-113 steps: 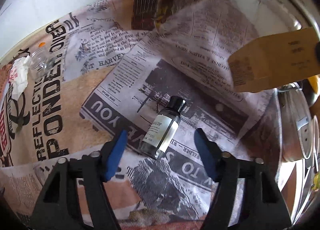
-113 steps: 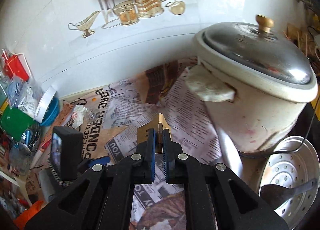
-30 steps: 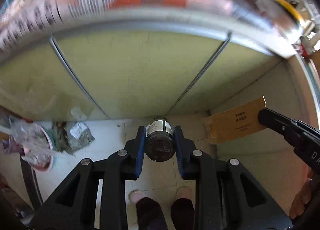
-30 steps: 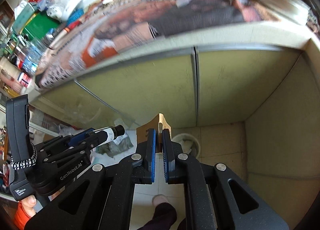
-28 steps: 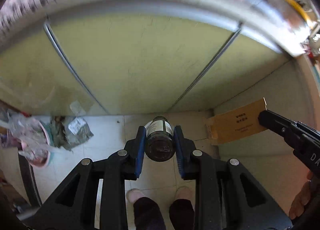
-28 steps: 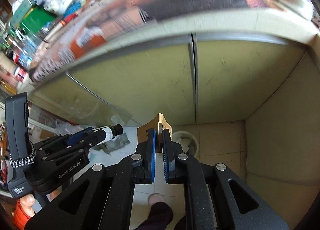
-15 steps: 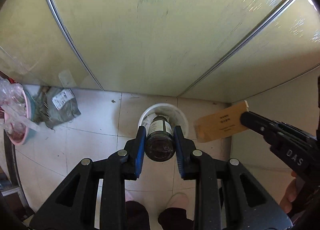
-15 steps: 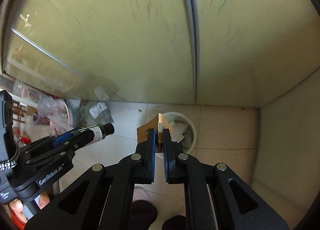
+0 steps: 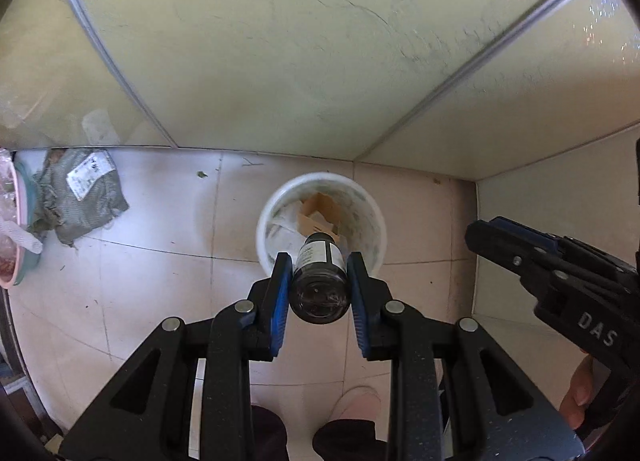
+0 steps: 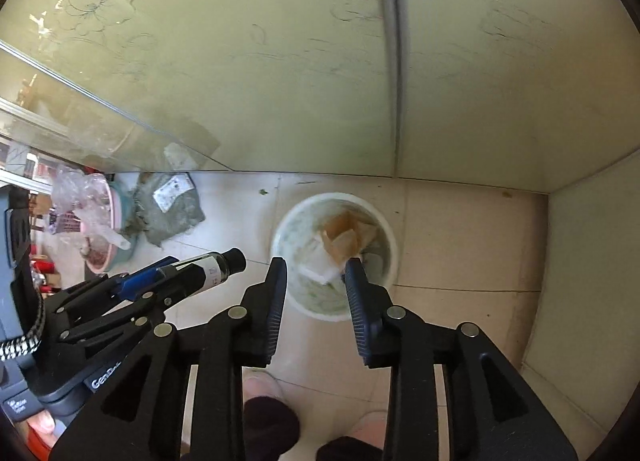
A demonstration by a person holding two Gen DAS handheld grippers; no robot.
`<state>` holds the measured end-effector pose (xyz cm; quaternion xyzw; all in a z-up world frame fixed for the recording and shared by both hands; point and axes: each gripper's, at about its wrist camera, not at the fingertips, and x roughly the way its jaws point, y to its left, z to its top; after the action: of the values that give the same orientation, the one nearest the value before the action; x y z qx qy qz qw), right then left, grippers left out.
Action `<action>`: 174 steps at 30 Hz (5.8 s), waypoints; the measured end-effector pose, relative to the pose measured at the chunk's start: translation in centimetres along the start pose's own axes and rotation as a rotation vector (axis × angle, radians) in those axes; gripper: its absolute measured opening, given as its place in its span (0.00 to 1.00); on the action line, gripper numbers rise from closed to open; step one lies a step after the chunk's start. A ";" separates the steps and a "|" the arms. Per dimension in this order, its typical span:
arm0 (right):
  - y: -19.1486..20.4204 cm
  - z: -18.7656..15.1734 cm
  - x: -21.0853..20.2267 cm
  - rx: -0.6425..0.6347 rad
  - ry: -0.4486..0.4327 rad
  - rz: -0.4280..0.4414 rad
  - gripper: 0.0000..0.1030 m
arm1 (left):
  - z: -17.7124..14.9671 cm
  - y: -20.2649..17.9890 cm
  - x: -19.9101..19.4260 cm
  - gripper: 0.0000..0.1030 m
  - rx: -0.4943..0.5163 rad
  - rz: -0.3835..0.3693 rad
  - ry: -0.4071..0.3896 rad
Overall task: Collect trash
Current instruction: 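Open both tools to drop the bottle and cardboard box into the bin, then raise both tools back up to the counter, then reach both tools toward the crumpled tissue and clear plastic lid, then grasp the white-red plastic bag with the left tool while the right tool grasps the clear jar, then lift the bag and clear jar and carry them down over the floor bin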
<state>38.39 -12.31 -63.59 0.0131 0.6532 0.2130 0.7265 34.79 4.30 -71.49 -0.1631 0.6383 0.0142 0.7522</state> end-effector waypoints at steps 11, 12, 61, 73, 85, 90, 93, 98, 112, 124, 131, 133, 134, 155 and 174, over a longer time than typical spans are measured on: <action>-0.1 0.2 -4.1 0.007 -0.042 -0.024 0.27 | 0.3 -1.8 -2.7 0.43 0.025 0.008 0.018; 0.0 0.2 -4.6 0.005 -0.047 -0.022 0.27 | 0.2 -2.0 -3.7 0.43 0.033 0.013 0.016; 22.5 4.6 -56.5 -0.111 -0.938 -0.158 0.84 | 8.9 -7.4 -66.3 0.93 0.218 0.059 -0.829; 20.4 16.4 -55.8 -0.285 -0.872 -0.092 0.84 | 19.2 -7.9 -65.9 0.93 -0.004 0.114 -0.884; 22.2 27.1 -50.9 -0.380 -0.741 -0.074 0.84 | 28.9 -4.5 -64.7 0.93 -0.056 0.221 -0.871; 23.3 31.6 -48.7 -0.349 -0.726 -0.105 0.93 | 34.3 -1.9 -62.9 0.93 -0.028 0.203 -0.840; 24.2 34.5 -47.0 -0.328 -0.715 -0.169 0.94 | 38.0 0.2 -61.4 0.93 -0.015 0.178 -0.806; 25.5 39.9 -43.0 -0.292 -0.660 -0.171 0.99 | 43.9 3.7 -58.7 0.93 0.002 0.166 -0.749; 24.7 52.4 -26.6 -0.135 -0.382 -0.189 0.83 | 52.8 9.8 -46.9 0.93 0.054 0.108 -0.499; 23.5 53.3 -23.9 -0.087 -0.324 -0.160 0.43 | 57.9 8.9 -40.8 0.93 0.077 0.019 -0.395; 21.1 49.9 -28.5 -0.041 -0.418 -0.174 0.42 | 61.4 6.1 -36.8 0.86 0.127 0.039 -0.372; 20.1 49.0 -29.8 -0.016 -0.443 -0.162 0.42 | 62.3 5.5 -35.7 0.82 0.121 0.046 -0.365; 19.6 48.5 -30.4 -0.005 -0.454 -0.158 0.42 | 62.5 5.4 -35.3 0.81 0.115 0.053 -0.367; 16.0 42.3 -38.0 0.037 -0.593 -0.069 0.42 | 55.3 -0.4 -42.1 0.20 0.185 0.071 -0.504; 13.8 27.3 -49.2 -0.177 -0.690 0.047 0.42 | 33.0 -10.8 -55.7 0.20 0.124 0.086 -0.719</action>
<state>57.68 -8.78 -9.06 0.0363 0.3479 0.2688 0.8974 58.47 13.21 -10.99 -0.0749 0.3390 0.0638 0.9356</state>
